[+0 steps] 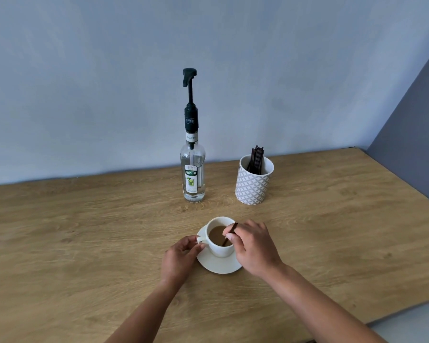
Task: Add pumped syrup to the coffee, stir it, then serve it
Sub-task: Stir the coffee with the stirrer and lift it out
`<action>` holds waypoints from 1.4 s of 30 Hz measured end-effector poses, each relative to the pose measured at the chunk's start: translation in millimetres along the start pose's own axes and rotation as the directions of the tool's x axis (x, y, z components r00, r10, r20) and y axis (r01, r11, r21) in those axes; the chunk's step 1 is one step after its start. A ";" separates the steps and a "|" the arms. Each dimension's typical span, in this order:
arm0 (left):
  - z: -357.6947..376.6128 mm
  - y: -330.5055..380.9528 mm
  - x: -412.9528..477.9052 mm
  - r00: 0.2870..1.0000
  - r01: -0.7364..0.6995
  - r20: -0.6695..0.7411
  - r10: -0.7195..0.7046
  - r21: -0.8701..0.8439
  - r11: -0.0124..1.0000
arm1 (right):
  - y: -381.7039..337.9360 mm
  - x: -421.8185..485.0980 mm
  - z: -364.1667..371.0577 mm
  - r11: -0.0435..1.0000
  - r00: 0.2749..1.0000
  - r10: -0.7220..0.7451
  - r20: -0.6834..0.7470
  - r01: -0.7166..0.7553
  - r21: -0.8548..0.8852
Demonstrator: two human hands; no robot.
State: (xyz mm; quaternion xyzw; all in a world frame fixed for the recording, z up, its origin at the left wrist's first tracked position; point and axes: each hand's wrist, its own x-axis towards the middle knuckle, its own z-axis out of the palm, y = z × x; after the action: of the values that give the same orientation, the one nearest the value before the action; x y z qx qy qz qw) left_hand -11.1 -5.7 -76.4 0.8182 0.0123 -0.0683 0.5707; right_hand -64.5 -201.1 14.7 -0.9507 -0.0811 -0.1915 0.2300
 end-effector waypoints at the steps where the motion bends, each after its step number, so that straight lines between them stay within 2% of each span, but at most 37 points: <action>1: -0.1 0.1 0.0 1.000 0.001 0.001 -0.001 0.002 1.000 | -0.8 0.3 1.4 1.000 1.000 -0.002 0.006 0.001 0.024; 5: -0.5 0.1 -0.3 1.000 0.003 0.005 -0.003 0.004 1.000 | -0.4 1.3 6.5 0.999 0.999 0.021 0.025 -0.022 0.027; 12: 0.0 -0.9 -0.2 1.000 0.004 -0.005 -0.004 0.013 1.000 | 1.8 0.6 -2.0 0.991 0.999 0.039 -0.022 -0.042 -0.124; 19: 0.8 -2.8 1.7 1.000 -0.010 0.002 0.010 -0.002 1.000 | -2.6 1.3 1.7 0.997 0.997 0.078 0.009 -0.078 0.027; 23: 1.1 -4.2 2.1 1.000 -0.003 0.011 0.003 -0.030 1.000 | 0.5 1.4 1.5 0.995 0.996 0.087 0.037 -0.085 -0.046; 27: 1.4 -5.7 2.1 1.000 -0.001 0.016 0.002 -0.039 0.999 | 1.7 -1.9 -1.8 0.992 0.999 0.035 -0.006 -0.035 -0.120; 35: 1.5 -5.5 4.3 1.000 0.006 0.019 -0.005 -0.036 0.999 | -5.2 0.1 0.3 1.000 1.000 0.017 0.018 -0.017 0.000; 42: 2.0 -3.0 3.9 1.000 0.005 -0.007 -0.005 -0.001 1.000 | -1.2 -1.5 -4.4 0.987 1.000 0.021 0.003 -0.020 -0.158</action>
State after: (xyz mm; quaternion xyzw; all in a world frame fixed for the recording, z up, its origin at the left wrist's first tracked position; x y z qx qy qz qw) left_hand -7.7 -6.8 -80.3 0.8180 0.0164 -0.0672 0.5710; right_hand -67.6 -202.3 18.2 -0.9671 -0.0566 -0.1928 0.1560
